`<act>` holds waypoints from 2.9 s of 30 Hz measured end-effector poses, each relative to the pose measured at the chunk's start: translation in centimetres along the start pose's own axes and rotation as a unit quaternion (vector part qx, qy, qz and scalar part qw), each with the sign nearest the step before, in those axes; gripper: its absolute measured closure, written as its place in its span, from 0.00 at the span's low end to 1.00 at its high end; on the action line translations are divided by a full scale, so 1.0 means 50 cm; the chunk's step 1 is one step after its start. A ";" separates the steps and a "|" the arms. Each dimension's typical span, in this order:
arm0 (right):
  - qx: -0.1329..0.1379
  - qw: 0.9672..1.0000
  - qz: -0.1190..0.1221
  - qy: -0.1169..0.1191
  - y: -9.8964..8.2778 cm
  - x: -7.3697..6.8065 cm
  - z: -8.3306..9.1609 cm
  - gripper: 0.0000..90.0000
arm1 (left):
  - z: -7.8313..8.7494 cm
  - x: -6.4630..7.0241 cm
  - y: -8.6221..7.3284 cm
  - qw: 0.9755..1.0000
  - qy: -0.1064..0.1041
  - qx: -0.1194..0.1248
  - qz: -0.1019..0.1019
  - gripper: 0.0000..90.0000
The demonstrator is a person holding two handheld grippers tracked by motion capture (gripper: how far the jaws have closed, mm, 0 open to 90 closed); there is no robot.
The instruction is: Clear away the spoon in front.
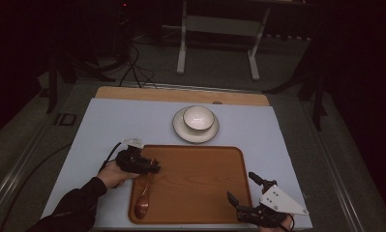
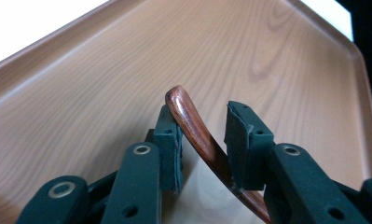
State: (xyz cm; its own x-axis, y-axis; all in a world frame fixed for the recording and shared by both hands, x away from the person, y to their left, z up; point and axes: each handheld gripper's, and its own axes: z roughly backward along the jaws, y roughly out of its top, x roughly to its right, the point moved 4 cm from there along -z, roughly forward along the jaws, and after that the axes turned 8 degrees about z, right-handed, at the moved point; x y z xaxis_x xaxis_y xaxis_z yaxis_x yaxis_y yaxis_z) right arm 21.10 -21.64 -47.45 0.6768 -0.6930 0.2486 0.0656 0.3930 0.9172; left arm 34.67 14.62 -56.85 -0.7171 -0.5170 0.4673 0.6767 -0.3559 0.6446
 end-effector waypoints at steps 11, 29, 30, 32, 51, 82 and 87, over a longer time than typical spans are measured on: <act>0.000 1.000 0.000 0.002 0.000 0.000 0.000 0.14 | -0.001 -0.014 0.004 0.999 0.037 0.012 0.000 0.65; 0.001 1.000 0.000 0.006 0.002 -0.002 0.000 0.14 | 0.014 -0.012 0.015 0.997 0.067 0.040 -0.001 0.87; 0.000 1.000 0.000 0.006 0.001 -0.002 0.000 0.14 | 0.010 -0.009 0.015 0.997 0.064 0.036 -0.002 0.92; 0.000 1.000 0.000 0.006 0.001 -0.002 0.000 0.14 | 0.008 -0.008 0.014 0.997 0.066 0.030 -0.007 0.98; -0.002 1.000 0.000 0.006 0.001 -0.001 0.000 0.14 | 0.011 -0.024 -0.003 0.995 0.101 -0.007 -0.004 0.99; -0.001 1.000 -0.007 0.003 -0.001 0.000 -0.002 0.14 | 0.095 0.088 0.057 0.994 0.062 0.088 -0.013 0.37; -0.002 1.000 -0.006 0.003 -0.002 0.000 -0.004 0.14 | 0.115 0.106 0.058 0.993 0.073 0.087 -0.017 0.29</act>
State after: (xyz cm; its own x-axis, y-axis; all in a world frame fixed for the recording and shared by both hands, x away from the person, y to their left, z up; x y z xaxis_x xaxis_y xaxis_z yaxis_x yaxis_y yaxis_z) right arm 21.23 -21.58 -47.59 0.6808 -0.6935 0.2356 0.0759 0.3868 0.9191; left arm 31.88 15.29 -49.01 -0.6990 -0.6187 0.3585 0.6035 -0.2416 0.7599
